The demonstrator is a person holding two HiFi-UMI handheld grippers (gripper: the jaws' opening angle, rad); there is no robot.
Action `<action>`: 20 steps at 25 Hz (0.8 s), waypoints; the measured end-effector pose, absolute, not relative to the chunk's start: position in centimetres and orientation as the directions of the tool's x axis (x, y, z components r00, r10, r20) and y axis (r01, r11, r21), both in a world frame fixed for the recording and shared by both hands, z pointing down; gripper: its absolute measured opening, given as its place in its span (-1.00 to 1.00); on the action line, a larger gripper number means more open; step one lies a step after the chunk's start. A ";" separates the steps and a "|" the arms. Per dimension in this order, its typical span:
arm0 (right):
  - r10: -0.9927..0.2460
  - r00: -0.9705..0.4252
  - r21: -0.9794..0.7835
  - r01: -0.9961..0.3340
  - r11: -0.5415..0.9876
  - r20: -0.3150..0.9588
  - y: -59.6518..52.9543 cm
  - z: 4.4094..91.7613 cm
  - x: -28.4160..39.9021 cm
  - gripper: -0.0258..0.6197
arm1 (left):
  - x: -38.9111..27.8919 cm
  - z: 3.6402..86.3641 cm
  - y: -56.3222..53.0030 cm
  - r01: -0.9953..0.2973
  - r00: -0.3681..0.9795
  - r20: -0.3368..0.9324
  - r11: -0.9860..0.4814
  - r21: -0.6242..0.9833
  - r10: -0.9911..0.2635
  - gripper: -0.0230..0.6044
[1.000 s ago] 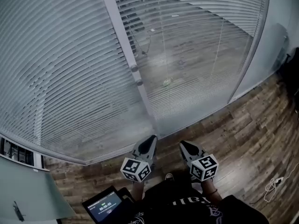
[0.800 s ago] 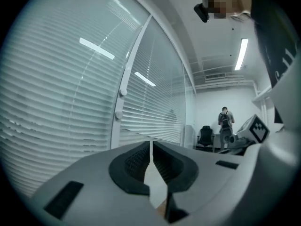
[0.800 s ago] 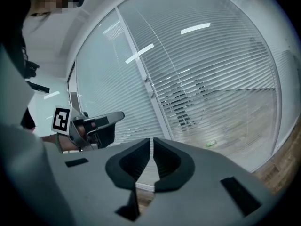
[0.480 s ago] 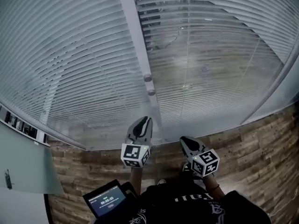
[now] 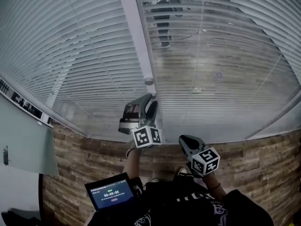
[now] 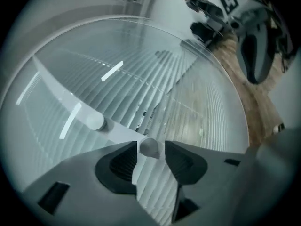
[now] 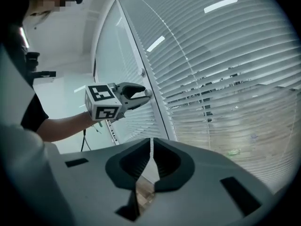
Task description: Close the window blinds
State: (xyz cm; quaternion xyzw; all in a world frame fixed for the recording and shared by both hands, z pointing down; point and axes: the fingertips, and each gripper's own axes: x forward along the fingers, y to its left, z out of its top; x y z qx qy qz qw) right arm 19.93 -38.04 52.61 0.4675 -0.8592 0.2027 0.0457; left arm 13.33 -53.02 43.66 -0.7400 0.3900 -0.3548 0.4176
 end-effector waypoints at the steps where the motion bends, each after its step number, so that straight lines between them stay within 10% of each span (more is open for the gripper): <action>1: -0.777 -0.570 -0.307 -0.815 0.492 0.268 -38.1 52.6 20.0 -0.82 | 13.3 43.8 -53.3 -0.254 0.423 0.203 -0.331 -0.909 -0.883 -0.37; 8: -0.750 -0.602 -0.332 -0.791 0.514 0.274 -38.6 53.9 20.6 -0.82 | 13.1 43.7 -54.6 -0.623 0.418 0.147 -0.401 -0.672 -0.896 -0.52; 11: -0.739 -0.618 -0.348 -0.778 0.523 0.268 -38.5 53.7 20.3 -0.82 | 12.4 42.8 -54.6 -0.889 0.451 0.099 -0.457 -0.040 -0.887 -0.53; 15: -0.728 -0.634 -0.357 -0.764 0.537 0.262 -38.1 53.5 19.9 -0.82 | 11.8 42.4 -54.8 -0.635 0.467 -0.044 -0.370 0.678 -0.883 -0.53; 17: -0.724 -0.638 -0.358 -0.761 0.541 0.262 -37.8 53.6 19.9 -0.82 | 11.8 42.3 -54.7 -0.685 0.464 -0.039 -0.387 0.617 -0.885 -0.53; 20: -0.725 -0.636 -0.359 -0.763 0.537 0.266 -37.6 53.8 20.3 -0.82 | 12.2 43.0 -53.8 -0.904 0.414 0.101 -0.422 -0.072 -0.905 -0.52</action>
